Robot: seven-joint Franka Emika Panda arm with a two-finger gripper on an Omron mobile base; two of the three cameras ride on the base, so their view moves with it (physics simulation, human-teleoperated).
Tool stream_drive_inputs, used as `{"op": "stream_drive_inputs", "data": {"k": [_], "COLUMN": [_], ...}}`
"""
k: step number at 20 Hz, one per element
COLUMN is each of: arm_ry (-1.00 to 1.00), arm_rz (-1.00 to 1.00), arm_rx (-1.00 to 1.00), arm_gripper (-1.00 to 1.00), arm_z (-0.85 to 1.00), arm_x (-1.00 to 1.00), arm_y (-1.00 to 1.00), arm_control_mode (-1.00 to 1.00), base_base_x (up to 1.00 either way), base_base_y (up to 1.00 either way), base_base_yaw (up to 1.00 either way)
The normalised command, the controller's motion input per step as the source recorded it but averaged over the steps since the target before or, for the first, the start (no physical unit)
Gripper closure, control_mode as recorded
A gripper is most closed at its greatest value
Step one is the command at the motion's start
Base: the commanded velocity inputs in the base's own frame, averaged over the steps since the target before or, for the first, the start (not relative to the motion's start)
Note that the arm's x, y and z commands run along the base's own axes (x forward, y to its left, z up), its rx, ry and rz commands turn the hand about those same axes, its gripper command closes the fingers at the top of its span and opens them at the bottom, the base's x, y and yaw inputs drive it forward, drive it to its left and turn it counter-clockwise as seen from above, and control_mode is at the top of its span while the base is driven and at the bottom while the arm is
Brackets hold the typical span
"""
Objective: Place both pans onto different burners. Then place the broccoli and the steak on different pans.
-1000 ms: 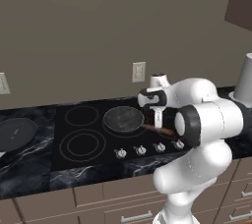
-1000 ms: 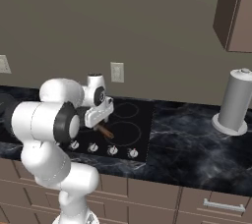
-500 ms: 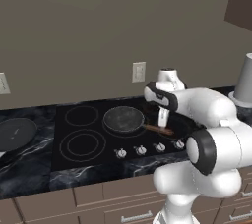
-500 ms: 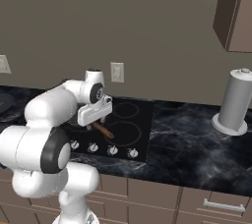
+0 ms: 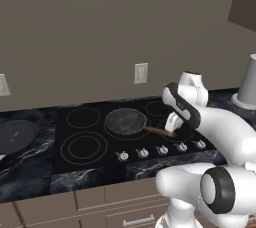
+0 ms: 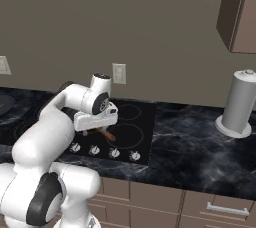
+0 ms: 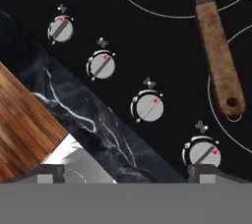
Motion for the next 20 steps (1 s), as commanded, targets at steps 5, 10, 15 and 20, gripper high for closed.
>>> {"op": "stream_drive_inputs", "data": {"k": [5,10,15,20], "arm_ry": [0.0,0.05,0.03,0.0], "arm_rz": [-0.24,-0.23,-0.19,-0.18], "arm_rx": [0.0,0.0,0.0,0.0], "arm_gripper": [-1.0,-1.0,-1.0,-1.0], "arm_z": [0.55,0.67,0.46,0.23], "arm_x": [-0.09,-0.18,-0.24,-0.39], "arm_y": [0.0,0.0,0.0,0.0], "arm_control_mode": [-1.0,-1.0,-1.0,-1.0], "base_base_x": [0.0,0.0,0.0,0.0], "base_base_y": [0.0,0.0,0.0,0.0], "base_base_yaw": [0.0,0.0,0.0,0.0]}}
